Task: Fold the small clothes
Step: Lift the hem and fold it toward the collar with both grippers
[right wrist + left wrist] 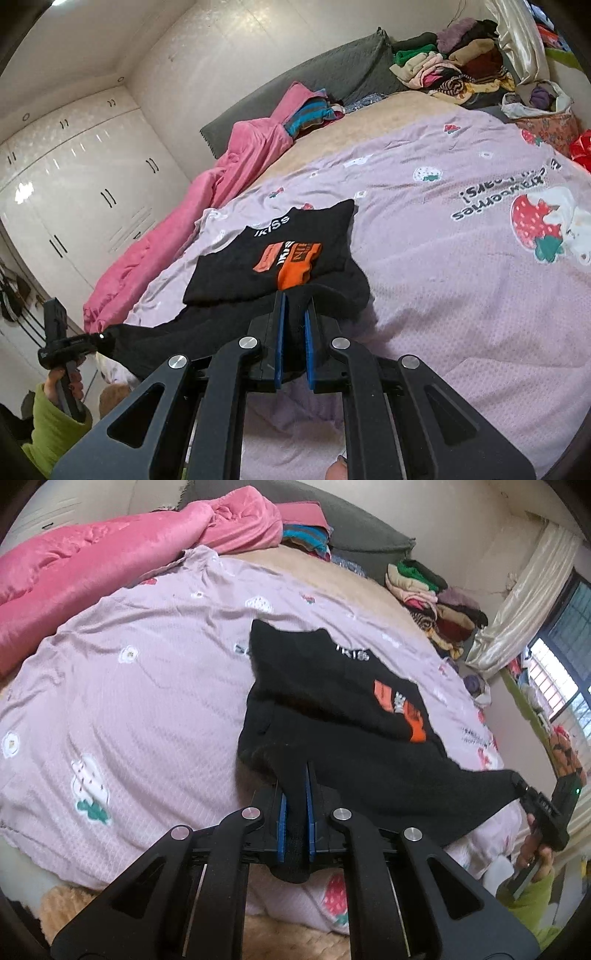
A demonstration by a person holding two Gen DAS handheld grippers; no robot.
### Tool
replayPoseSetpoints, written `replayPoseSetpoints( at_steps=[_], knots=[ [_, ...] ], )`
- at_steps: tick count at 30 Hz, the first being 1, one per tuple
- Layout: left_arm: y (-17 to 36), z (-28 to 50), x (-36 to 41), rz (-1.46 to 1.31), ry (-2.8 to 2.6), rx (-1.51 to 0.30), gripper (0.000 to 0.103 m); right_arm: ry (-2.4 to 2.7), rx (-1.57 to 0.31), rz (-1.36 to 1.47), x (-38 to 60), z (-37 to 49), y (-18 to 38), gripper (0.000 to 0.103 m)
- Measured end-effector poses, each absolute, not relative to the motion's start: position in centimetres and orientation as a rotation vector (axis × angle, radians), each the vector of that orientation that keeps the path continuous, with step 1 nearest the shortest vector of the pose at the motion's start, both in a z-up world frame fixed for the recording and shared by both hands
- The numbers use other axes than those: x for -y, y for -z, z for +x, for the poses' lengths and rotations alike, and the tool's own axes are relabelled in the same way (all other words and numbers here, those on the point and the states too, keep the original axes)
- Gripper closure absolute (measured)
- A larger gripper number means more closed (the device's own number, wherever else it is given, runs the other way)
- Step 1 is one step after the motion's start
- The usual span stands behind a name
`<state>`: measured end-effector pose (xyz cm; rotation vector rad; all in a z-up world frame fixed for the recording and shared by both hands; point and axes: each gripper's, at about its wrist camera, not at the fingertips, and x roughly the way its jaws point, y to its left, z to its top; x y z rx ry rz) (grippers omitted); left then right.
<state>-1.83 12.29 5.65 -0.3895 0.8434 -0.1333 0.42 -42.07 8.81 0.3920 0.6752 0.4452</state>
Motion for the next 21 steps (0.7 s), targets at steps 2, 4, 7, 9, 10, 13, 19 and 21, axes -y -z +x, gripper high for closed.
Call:
replayPoseSetpoints(
  at_steps=[2, 4, 7, 9, 10, 13, 19, 21],
  knots=[
    [-5.9, -1.5, -12.2, -0.389, 0.128, -0.833, 0.101, -0.439, -0.670, 0.390, 42.1, 0.7, -9.1, 0.095],
    [-6.1, -1.0, -11.9, -0.388, 0.124, -0.830, 0.101, -0.432, -0.661, 0.398, 42.3, 0.9, -9.4, 0.095],
    [-6.2, -0.6, -11.9, -0.388, 0.119, -0.829, 0.101, -0.418, -0.654, 0.398, 42.4, 1.4, -9.6, 0.095],
    [-6.4, -0.2, -12.0, -0.395, 0.115, -0.820, 0.101, -0.416, -0.652, 0.396, 42.3, 1.9, -9.7, 0.095],
    [-6.5, 0.0, -12.1, -0.401, 0.113, -0.817, 0.101, -0.415, -0.652, 0.394, 42.3, 2.2, -9.7, 0.095],
    [-6.7, 0.7, -12.2, -0.401, 0.103, -0.812, 0.101, -0.416, -0.646, 0.380, 41.9, 3.1, -10.2, 0.095],
    [-7.9, 2.2, -11.7, -0.360, 0.082, -0.785, 0.101, -0.393, -0.640, 0.392, 41.8, 5.2, -10.8, 0.095],
    [-8.2, 2.7, -11.6, -0.357, 0.080, -0.778, 0.101, -0.389, -0.640, 0.404, 41.9, 5.8, -10.9, 0.095]
  ],
)
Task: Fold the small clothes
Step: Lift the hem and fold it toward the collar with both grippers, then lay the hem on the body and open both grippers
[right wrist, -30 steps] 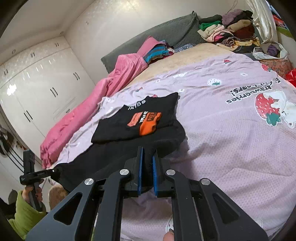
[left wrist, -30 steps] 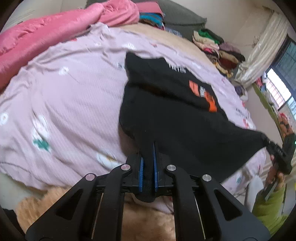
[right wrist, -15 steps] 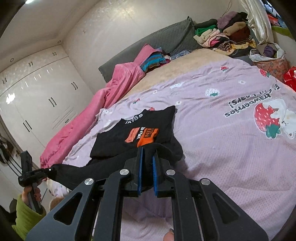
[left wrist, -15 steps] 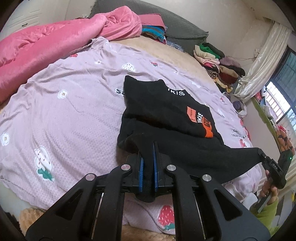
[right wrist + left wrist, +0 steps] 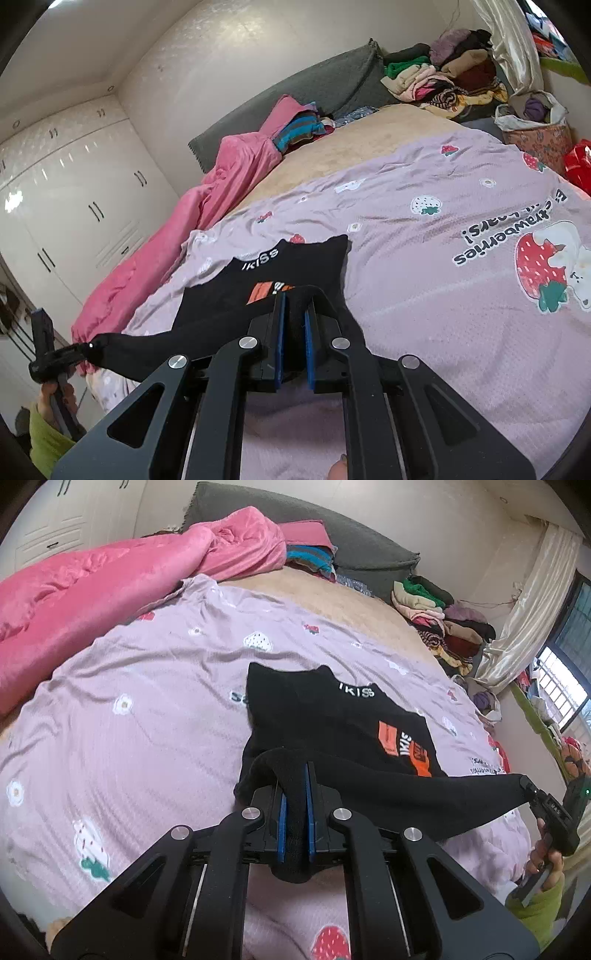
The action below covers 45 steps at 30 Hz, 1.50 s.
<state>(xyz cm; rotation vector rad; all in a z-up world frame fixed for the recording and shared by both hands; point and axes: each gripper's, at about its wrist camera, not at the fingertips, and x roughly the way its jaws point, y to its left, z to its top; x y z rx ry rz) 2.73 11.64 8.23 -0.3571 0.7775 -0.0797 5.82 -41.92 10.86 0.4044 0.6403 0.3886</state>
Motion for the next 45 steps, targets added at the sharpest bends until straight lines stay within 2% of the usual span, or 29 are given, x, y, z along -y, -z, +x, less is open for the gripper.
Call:
replayPoseSetpoints(
  at_steps=[26, 45],
  knots=[
    [-8.2, 10.8, -12.7, -0.344, -0.005, -0.755, 0.101, -0.295, -0.626, 0.307, 39.1, 14.8, -10.6, 0.095],
    [-3.3, 16.0, -12.5, -0.342, -0.035, -0.794, 0.098, -0.183, -0.704, 0.212, 37.4, 19.7, -5.9, 0.094]
  ],
)
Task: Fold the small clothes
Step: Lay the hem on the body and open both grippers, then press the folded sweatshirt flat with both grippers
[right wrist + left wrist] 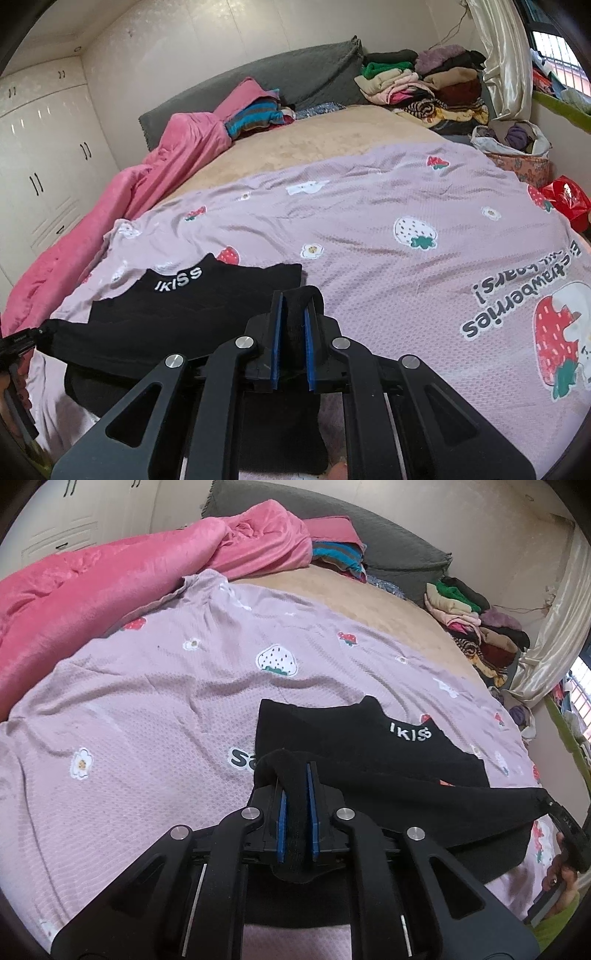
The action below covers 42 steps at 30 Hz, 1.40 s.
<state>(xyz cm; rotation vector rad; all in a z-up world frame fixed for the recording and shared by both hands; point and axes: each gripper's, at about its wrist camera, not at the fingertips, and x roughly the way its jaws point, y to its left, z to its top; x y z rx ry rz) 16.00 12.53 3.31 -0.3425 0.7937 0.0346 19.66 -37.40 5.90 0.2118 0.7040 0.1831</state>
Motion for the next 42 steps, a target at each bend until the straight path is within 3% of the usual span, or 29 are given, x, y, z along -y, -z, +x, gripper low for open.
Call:
replayPoseSetpoints(
  at_steps=[7, 11, 13, 14, 15, 16, 26, 30, 42],
  knots=[
    [-3.0, 16.2, -12.7, -0.336, -0.024, -0.778, 0.098, -0.158, -0.727, 0.197, 36.8, 20.6, -4.4, 0.094],
    [-3.2, 15.9, -13.2, -0.358, 0.010, -0.763, 0.096, -0.121, -0.717, 0.186, 36.8, 20.5, -4.4, 0.071],
    [-3.2, 15.8, -13.5, -0.375, 0.024, -0.755, 0.093, -0.110, -0.708, 0.190, 37.0, 20.2, -4.6, 0.070],
    [-3.2, 15.6, -13.6, -0.381, 0.024, -0.749, 0.091, -0.109, -0.703, 0.190, 37.1, 20.0, -4.8, 0.070],
    [-3.4, 15.3, -13.8, -0.370, 0.000, -0.736, 0.078, -0.111, -0.696, 0.191, 37.2, 19.7, -4.9, 0.069],
    [-3.7, 15.0, -14.0, -0.354, -0.024, -0.720, 0.072, -0.115, -0.692, 0.190, 37.2, 19.5, -5.1, 0.069],
    [-4.0, 13.2, -12.9, -0.283, -0.012, -0.717, 0.072, -0.253, -0.692, 0.054, 33.1, 15.8, -5.9, 0.067],
    [-3.8, 12.6, -10.0, -0.190, 0.035, -0.738, 0.092, -0.309, -0.733, 0.007, 31.2, 14.8, -5.1, 0.073],
    [0.7, 13.1, -6.2, -0.023, 0.082, -0.931, 0.093, -0.376, -0.845, -0.070, 27.7, 13.6, -1.5, 0.075]
  ],
)
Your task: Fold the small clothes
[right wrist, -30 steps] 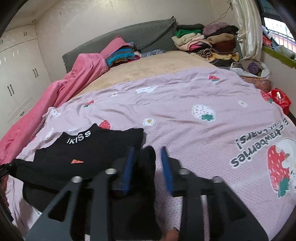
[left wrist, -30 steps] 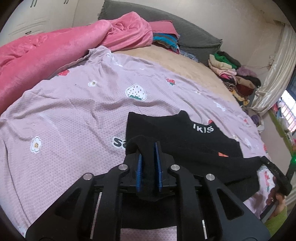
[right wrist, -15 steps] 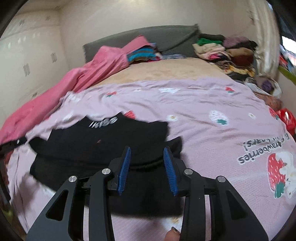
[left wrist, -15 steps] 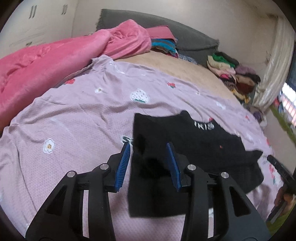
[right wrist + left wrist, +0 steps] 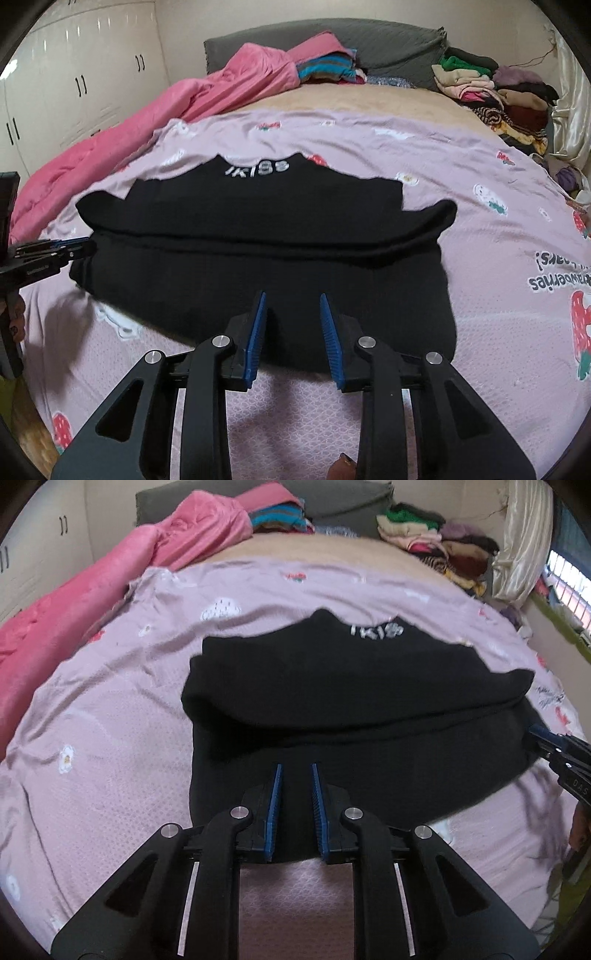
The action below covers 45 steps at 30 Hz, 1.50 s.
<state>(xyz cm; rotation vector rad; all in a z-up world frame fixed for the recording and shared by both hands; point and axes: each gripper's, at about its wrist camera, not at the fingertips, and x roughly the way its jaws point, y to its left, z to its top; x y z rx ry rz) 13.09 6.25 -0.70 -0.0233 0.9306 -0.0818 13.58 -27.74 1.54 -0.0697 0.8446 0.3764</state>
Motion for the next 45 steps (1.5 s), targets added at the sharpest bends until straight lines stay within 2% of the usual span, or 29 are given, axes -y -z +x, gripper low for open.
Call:
replayPoseSetpoints(
  at_steps=[9, 20, 24, 27, 32, 35, 39, 40, 45],
  knots=[
    [1.8, 14.3, -6.7, 0.000, 0.053, -0.947, 0.092, -0.310, -0.906, -0.089, 27.1, 17.1, 0.9, 0.075],
    [1.6, 18.0, -9.2, -0.081, 0.048, -0.913, 0.089, -0.278, -0.873, -0.077, 26.8, 22.3, 0.3, 0.074],
    [1.5, 19.6, -9.7, -0.101, 0.031, -0.886, 0.086, -0.267, -0.861, -0.065, 26.5, 24.3, -0.2, 0.074],
    [1.1, 20.5, -10.3, -0.120, 0.015, -0.860, 0.080, -0.253, -0.857, -0.053, 26.3, 25.4, -0.4, 0.074],
    [0.3, 21.0, -11.8, -0.183, -0.005, -0.816, 0.080, -0.218, -0.829, -0.031, 26.8, 26.6, -1.4, 0.074],
    [-0.3, 20.9, -13.2, -0.225, -0.036, -0.789, 0.078, -0.182, -0.809, -0.013, 28.2, 26.6, -2.0, 0.065],
    [-0.2, 21.7, -15.1, -0.290, -0.092, -0.808, 0.074, -0.152, -0.810, 0.017, 30.4, 26.7, -2.4, 0.041],
    [-0.1, 22.0, -15.4, -0.303, -0.087, -0.809, 0.072, -0.138, -0.819, 0.013, 31.0, 27.0, -2.4, 0.038],
    [1.1, 23.3, -15.1, -0.301, -0.037, -0.846, 0.068, -0.133, -0.882, 0.005, 32.1, 28.3, -1.2, 0.036]
  ],
)
